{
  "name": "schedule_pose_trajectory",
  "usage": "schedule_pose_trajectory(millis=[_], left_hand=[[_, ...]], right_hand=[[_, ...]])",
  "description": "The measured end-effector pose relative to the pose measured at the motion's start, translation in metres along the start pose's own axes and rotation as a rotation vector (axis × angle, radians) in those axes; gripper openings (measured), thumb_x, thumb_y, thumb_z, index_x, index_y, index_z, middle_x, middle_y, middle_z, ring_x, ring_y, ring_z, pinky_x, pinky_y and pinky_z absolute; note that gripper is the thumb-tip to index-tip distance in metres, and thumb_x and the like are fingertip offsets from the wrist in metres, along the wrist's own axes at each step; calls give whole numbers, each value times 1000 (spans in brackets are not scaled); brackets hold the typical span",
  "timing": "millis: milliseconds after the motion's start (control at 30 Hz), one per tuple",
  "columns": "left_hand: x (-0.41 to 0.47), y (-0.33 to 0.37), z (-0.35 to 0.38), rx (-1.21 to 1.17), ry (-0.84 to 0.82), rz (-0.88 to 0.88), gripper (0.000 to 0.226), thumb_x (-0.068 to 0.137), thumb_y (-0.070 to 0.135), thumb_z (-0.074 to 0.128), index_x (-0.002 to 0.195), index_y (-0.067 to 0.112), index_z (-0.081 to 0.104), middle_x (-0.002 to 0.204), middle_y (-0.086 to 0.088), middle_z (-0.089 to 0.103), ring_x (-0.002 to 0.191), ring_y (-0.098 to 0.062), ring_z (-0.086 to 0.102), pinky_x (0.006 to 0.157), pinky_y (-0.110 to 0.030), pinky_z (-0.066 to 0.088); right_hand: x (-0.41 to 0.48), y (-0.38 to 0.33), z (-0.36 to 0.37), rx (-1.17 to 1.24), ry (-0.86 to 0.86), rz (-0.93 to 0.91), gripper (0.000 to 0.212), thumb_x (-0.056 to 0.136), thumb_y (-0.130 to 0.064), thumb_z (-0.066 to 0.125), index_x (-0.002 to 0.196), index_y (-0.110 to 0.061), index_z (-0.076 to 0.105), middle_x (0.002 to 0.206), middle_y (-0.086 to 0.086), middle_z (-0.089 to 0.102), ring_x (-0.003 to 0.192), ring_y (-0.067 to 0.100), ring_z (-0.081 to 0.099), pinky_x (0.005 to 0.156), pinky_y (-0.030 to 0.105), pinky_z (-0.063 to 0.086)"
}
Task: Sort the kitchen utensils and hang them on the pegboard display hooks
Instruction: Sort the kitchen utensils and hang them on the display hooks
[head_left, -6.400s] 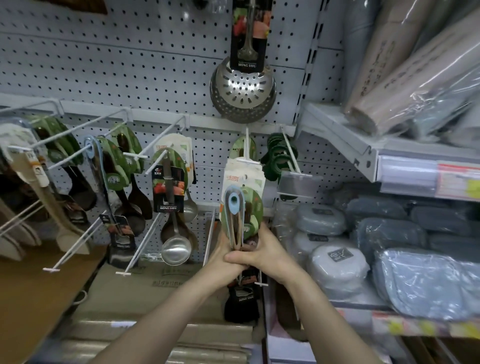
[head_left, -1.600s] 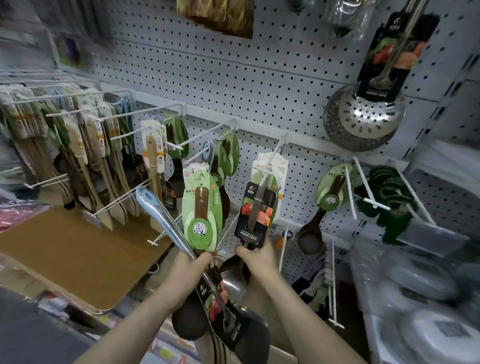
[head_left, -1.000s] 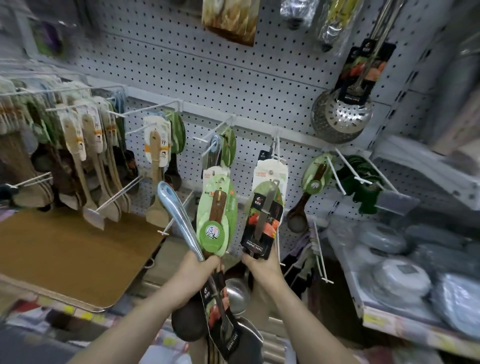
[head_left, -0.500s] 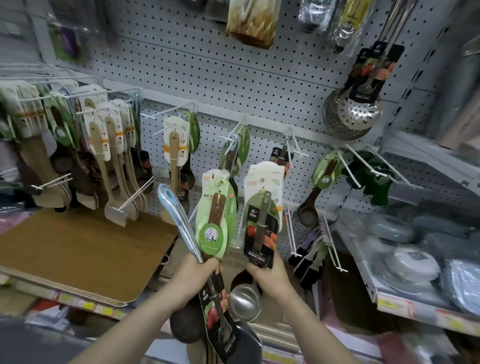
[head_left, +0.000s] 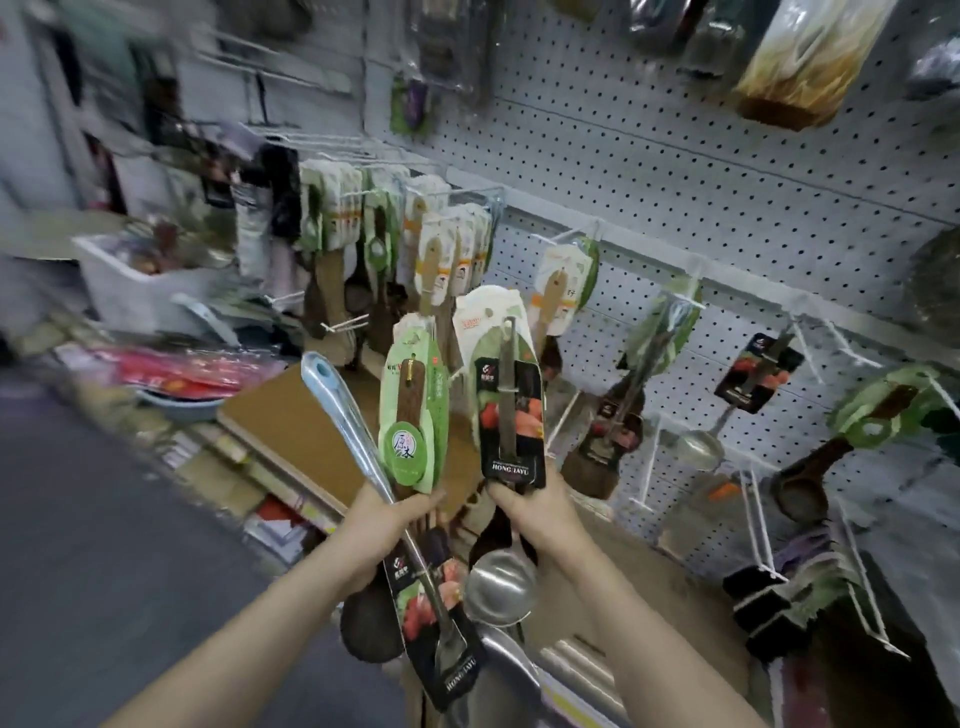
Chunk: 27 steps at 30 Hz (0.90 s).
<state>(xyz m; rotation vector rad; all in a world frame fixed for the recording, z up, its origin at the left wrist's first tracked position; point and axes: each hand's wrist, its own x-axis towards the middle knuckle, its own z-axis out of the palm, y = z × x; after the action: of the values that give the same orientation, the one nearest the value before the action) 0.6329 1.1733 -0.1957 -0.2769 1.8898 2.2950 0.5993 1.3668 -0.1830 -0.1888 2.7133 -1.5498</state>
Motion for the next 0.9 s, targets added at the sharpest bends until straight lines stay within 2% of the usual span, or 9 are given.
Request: schedule_pose_trajectory(millis=[100, 167, 267, 400, 500, 567, 633, 733, 900], left_hand=[[-3, 10, -46, 4, 93, 59, 26, 74, 14, 78, 96, 9, 65, 87, -6, 72, 91, -28, 66, 92, -44, 51], [-4, 16, -73, 16, 190, 98, 16, 80, 8, 74, 92, 11, 65, 85, -7, 71, 81, -21, 68, 79, -32, 56], [0, 25, -117, -13, 324, 139, 16, 85, -1, 67, 99, 6, 64, 89, -11, 71, 80, -21, 69, 65, -23, 54], [15, 39, -174, -24, 454, 172, 22, 85, 1, 67, 105, 10, 65, 93, 1, 74, 85, -13, 70, 76, -26, 55], [38, 49, -219, -54, 543, 149, 13, 84, -1, 66, 91, 9, 66, 78, 1, 73, 73, -15, 70, 72, -31, 52], [51, 59, -242, -49, 608, 133, 14, 84, -1, 66, 93, 10, 66, 80, -1, 73, 72, -14, 70, 68, -27, 53], [66, 71, -267, -55, 657, 129, 14, 85, -2, 65, 93, 9, 66, 85, -6, 73, 70, -14, 70, 62, -24, 53], [84, 88, -307, -66, 728, 107, 8, 86, -1, 64, 90, 6, 64, 79, -9, 70, 67, -18, 69, 62, -27, 54], [106, 103, -370, -138, 823, 89, 6, 84, 3, 68, 88, 8, 66, 79, -8, 71, 71, -21, 69, 70, -32, 54]], right_hand=[[27, -30, 44, 19, -107, -67, 31, 86, -11, 69, 104, -28, 51, 91, -17, 57, 84, -3, 54, 67, 8, 39], [46, -48, 73, -6, -191, -95, 26, 85, -13, 69, 90, -31, 52, 83, -13, 56, 78, 1, 53, 68, 21, 40], [74, -75, 119, -32, -309, -125, 27, 84, -14, 68, 78, -31, 48, 76, -9, 55, 71, 6, 51, 64, 25, 39], [113, -109, 177, -16, -467, -196, 24, 86, -14, 66, 75, -28, 50, 74, -7, 54, 71, 8, 51, 63, 23, 40], [148, -130, 220, -2, -565, -221, 27, 86, -13, 67, 74, -31, 50, 74, -12, 54, 69, 0, 48, 60, 14, 37], [170, -144, 243, 5, -593, -252, 24, 86, -13, 67, 77, -29, 52, 76, -11, 55, 71, 2, 49, 57, 9, 37], [198, -158, 268, 17, -627, -275, 17, 86, -12, 67, 92, -23, 55, 88, -5, 58, 82, 7, 51, 64, 12, 39], [236, -183, 307, 27, -671, -295, 25, 85, -10, 68, 106, -18, 57, 102, 0, 60, 95, 13, 53, 74, 22, 41], [280, -215, 371, -4, -702, -340, 20, 85, -13, 69, 103, -18, 61, 96, -2, 62, 91, 12, 54, 68, 22, 40]])
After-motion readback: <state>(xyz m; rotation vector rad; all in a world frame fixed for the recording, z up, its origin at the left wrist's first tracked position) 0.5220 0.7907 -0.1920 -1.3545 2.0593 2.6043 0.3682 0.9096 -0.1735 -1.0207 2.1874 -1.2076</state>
